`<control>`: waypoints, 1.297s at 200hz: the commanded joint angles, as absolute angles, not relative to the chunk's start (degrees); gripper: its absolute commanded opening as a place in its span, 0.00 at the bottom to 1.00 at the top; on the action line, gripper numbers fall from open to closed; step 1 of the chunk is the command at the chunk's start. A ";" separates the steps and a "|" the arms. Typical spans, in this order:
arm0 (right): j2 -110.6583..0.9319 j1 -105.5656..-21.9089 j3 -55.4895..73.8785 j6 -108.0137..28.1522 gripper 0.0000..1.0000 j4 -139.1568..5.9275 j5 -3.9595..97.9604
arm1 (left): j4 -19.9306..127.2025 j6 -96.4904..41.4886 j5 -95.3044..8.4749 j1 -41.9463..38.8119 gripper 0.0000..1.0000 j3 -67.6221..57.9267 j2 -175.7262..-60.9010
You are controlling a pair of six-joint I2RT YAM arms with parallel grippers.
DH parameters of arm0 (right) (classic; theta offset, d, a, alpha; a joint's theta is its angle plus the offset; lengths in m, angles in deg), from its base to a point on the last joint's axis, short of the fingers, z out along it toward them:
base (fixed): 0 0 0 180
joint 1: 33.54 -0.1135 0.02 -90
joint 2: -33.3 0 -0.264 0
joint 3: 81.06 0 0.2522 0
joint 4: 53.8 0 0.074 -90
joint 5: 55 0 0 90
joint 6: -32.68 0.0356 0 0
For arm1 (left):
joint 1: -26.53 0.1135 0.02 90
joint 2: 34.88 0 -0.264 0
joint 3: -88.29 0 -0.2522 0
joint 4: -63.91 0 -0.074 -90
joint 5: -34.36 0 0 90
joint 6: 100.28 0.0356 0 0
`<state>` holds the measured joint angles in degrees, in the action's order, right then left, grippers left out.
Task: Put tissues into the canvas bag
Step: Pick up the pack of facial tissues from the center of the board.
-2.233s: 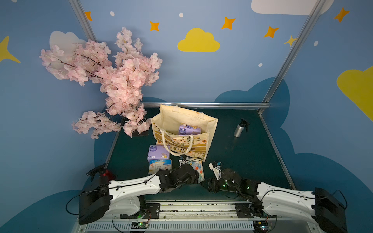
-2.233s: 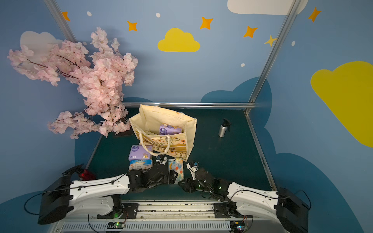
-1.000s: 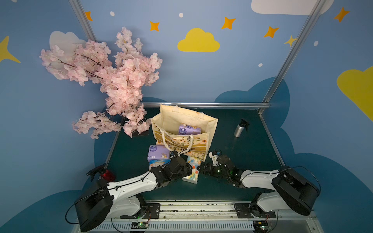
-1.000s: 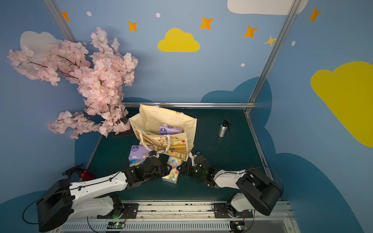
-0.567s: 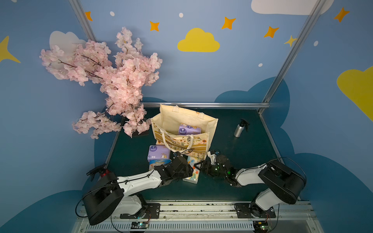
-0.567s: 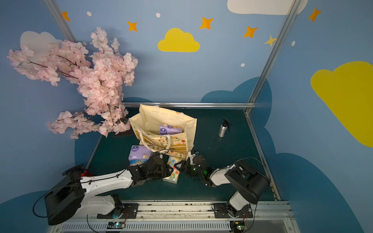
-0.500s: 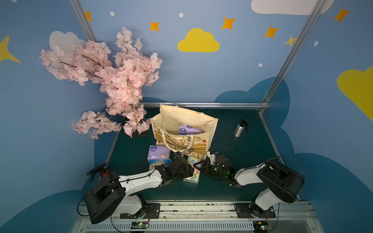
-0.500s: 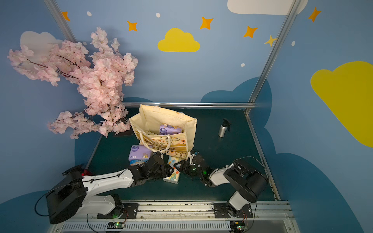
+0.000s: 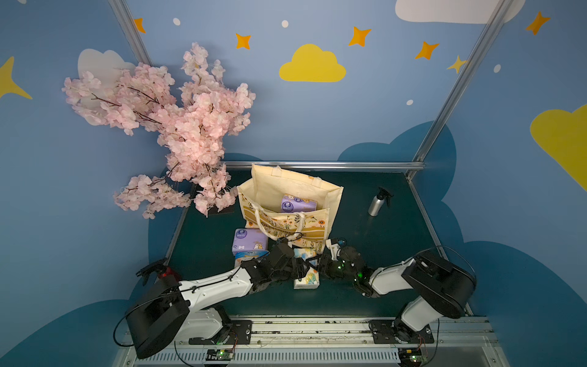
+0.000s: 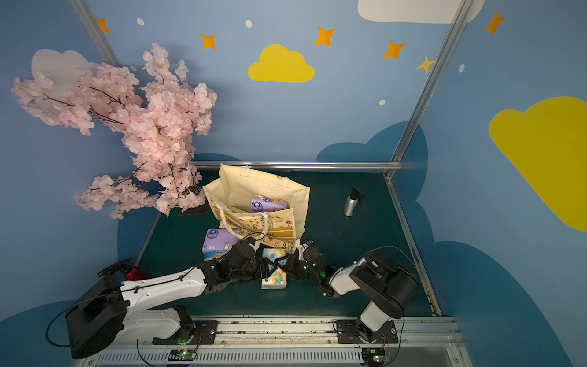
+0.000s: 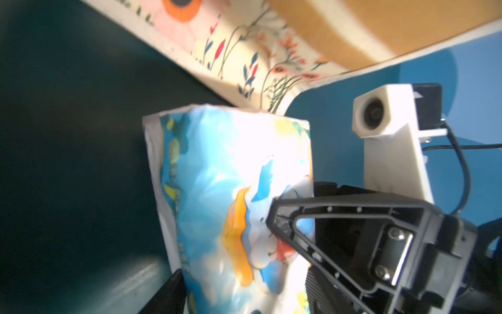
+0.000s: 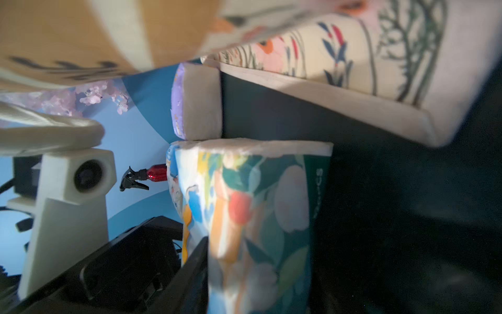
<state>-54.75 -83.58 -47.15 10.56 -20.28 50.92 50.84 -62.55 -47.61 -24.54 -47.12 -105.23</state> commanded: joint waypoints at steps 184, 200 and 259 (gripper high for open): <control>-7.45 -68.04 -38.55 -7.14 0.36 -81.49 54.49 | 33.90 -57.49 -58.96 -24.80 0.79 -44.49 -89.14; -6.15 -65.01 -36.24 -8.63 0.36 -84.88 56.66 | 32.82 -57.30 -59.79 -24.80 0.80 -44.20 -88.44; -6.81 -56.65 -24.56 -14.90 0.36 -93.48 63.55 | 30.68 -55.84 -63.25 -24.71 0.81 -44.11 -85.12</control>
<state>-6.69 -58.90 -30.15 -10.60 -88.38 59.12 33.38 -57.59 -60.46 -24.73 -45.70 -86.65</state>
